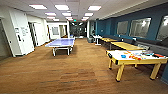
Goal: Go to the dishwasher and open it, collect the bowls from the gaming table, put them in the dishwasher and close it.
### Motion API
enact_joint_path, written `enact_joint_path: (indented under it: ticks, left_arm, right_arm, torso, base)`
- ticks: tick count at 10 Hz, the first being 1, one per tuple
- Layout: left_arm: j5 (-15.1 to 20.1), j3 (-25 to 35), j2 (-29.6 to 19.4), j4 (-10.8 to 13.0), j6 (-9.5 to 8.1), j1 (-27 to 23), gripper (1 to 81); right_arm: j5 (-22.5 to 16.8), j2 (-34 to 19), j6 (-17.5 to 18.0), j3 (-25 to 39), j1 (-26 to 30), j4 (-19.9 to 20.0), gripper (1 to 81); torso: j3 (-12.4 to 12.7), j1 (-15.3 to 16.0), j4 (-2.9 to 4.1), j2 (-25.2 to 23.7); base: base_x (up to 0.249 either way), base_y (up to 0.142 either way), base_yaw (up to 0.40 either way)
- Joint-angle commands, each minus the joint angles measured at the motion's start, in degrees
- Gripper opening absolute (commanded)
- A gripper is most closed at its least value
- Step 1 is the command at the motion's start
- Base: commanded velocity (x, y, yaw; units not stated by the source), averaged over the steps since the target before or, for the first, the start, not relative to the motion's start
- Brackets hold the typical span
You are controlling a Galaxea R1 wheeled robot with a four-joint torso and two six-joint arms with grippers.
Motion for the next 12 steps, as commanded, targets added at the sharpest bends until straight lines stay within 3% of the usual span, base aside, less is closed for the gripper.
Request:
enact_joint_path:
  ticks: [1, 12]
  left_arm:
    - [2.8, -0.2, 0.0, 0.1, 0.05, -3.4, 81.1]
    - [2.8, -0.2, 0.2, -0.1, 0.05, -3.4, 81.1]
  right_arm:
    - [-2.7, 0.6, -0.1, 0.2, 3.2, -0.2, 81.1]
    - [-2.6, 0.5, -0.1, 0.2, 2.9, -0.2, 81.1]
  torso:
    - [0.0, 0.0, 0.00, 0.0]
    - [0.0, 0.0, 0.00, 0.0]
  base:
    - [0.249, 0.000, 0.000]
    - [0.249, 0.000, 0.000]
